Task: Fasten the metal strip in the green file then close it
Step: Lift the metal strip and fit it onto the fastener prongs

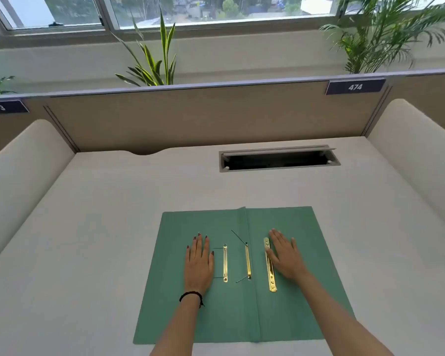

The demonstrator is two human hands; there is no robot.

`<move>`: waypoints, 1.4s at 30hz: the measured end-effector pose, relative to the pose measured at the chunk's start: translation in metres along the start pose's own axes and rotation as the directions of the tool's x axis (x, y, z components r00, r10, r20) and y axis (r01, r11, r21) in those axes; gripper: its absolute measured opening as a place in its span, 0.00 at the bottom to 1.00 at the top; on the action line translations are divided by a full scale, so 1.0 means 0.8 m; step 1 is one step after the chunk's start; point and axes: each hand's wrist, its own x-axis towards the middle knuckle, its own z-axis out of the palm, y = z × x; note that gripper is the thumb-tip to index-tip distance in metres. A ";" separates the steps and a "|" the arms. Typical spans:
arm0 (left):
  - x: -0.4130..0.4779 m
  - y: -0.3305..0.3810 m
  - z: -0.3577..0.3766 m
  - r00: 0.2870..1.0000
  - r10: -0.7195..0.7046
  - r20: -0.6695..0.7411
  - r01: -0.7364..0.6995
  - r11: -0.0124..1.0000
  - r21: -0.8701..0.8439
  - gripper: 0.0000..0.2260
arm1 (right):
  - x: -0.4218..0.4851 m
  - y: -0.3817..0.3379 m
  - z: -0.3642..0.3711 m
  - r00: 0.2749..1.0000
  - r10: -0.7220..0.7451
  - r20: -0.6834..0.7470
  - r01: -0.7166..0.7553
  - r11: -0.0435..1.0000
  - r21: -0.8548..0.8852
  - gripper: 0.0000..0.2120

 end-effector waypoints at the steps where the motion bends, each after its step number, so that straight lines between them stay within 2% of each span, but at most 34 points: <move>1: 0.000 -0.002 0.001 1.000 -0.008 -0.011 0.009 1.000 0.018 0.24 | 0.000 -0.001 0.004 1.000 0.008 -0.023 -0.007 0.999 0.040 0.27; 2: 0.001 -0.002 0.002 1.000 -0.019 -0.023 0.019 1.000 0.015 0.24 | 0.001 0.000 0.006 0.999 0.014 -0.036 -0.012 0.998 0.065 0.27; 6: -0.001 -0.001 0.004 0.999 -0.028 -0.036 0.029 0.999 0.019 0.24 | -0.006 0.007 0.022 0.994 -0.040 -0.100 0.038 0.999 -0.029 0.31; 13: 0.004 -0.003 0.007 0.998 -0.030 -0.046 0.031 0.999 0.009 0.25 | 0.000 0.010 0.027 0.991 -0.040 -0.126 0.028 0.995 -0.093 0.29; 24: 0.016 -0.003 0.008 0.997 -0.040 -0.067 0.040 0.999 0.002 0.25 | 0.021 0.006 0.017 0.998 -0.004 -0.064 -0.008 0.984 -0.177 0.24; 32: 0.029 0.001 0.005 0.996 -0.050 -0.068 0.049 0.999 -0.020 0.25 | 0.048 0.004 0.004 0.999 0.039 -0.018 -0.041 0.989 -0.141 0.22; 37: 0.033 0.003 0.001 0.996 -0.050 -0.072 0.047 0.998 -0.036 0.25 | 0.059 -0.004 -0.005 0.999 0.054 0.001 -0.054 0.997 -0.060 0.21; 38: 0.033 0.002 0.002 0.996 -0.049 -0.069 0.047 0.998 -0.035 0.25 | 0.061 -0.007 -0.011 0.998 0.055 -0.006 -0.055 0.998 0.021 0.21; 40: 0.033 0.002 0.002 0.996 -0.049 -0.070 0.046 0.998 -0.033 0.25 | 0.060 -0.011 -0.022 0.985 0.111 -0.133 -0.064 0.946 0.317 0.21; 42: 0.035 0.002 0.002 0.996 -0.046 -0.072 0.044 0.998 -0.034 0.24 | 0.054 -0.011 -0.033 0.915 0.259 -0.311 -0.059 0.846 0.530 0.18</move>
